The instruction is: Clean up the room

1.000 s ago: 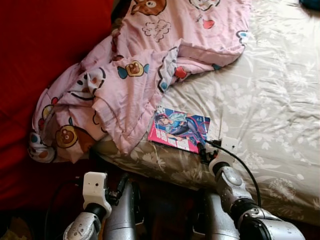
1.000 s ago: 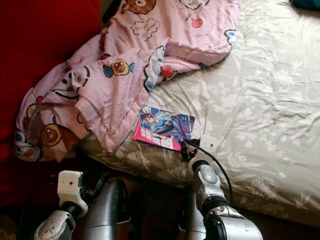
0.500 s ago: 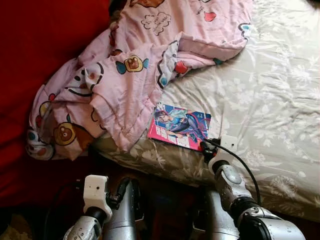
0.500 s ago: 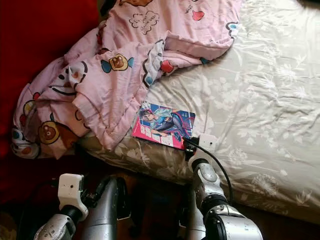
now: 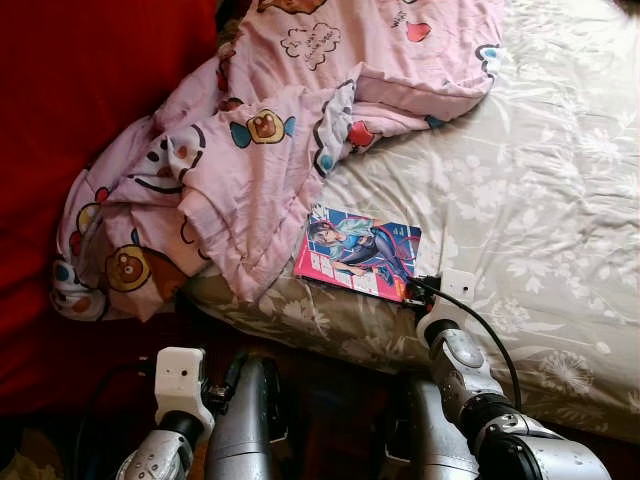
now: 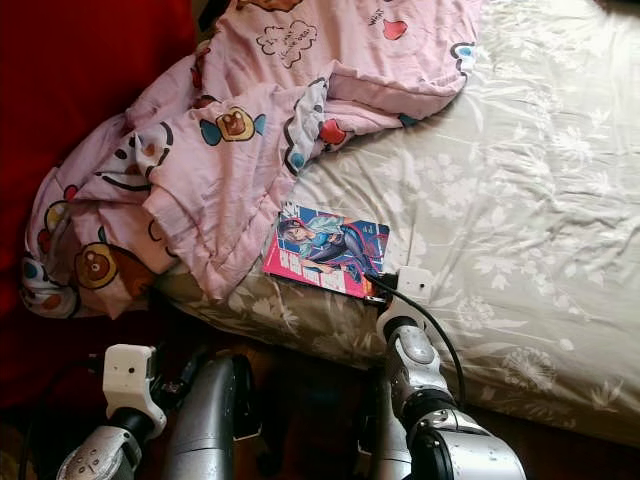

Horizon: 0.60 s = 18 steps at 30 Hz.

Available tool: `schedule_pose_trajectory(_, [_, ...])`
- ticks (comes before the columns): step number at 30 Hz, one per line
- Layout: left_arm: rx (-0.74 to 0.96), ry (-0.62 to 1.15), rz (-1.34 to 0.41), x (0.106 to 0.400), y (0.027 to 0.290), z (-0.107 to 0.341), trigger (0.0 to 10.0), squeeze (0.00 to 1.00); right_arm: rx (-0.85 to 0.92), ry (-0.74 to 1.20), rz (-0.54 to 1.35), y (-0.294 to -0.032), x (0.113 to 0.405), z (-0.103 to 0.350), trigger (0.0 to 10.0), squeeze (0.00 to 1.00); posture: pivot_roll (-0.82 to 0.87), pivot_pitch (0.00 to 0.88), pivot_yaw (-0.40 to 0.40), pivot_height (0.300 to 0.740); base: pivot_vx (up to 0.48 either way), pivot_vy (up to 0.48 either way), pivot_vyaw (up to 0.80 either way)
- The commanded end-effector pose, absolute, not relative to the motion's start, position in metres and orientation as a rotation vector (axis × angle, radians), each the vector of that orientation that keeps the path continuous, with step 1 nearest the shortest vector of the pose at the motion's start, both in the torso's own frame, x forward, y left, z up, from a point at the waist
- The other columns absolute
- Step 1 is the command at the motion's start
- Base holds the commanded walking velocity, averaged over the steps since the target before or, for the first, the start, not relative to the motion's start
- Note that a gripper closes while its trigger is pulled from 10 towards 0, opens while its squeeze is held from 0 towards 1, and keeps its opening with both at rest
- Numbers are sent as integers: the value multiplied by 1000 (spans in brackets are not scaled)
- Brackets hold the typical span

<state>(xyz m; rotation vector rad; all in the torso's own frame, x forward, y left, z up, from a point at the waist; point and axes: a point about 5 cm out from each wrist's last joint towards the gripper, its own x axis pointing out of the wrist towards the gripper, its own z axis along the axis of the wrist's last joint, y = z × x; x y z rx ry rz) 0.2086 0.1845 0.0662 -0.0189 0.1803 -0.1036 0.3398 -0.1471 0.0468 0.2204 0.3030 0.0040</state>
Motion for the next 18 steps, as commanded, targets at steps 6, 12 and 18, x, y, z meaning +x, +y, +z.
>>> schedule_pose_trajectory(6, [-15,219,-72,200,192,59,10000,0,225,354,-3,-147,328,32,0,0,136,399,9,615,0,0,0])
schedule_pose_trajectory(12, [-16,221,-71,201,191,58,10000,0,221,359,-1,-147,327,30,0,0,130,389,7,615,0,0,0])
schedule_pose_trajectory(18, [-13,227,-59,207,191,51,10000,0,216,360,-11,-150,323,26,0,0,118,347,2,615,0,0,0])
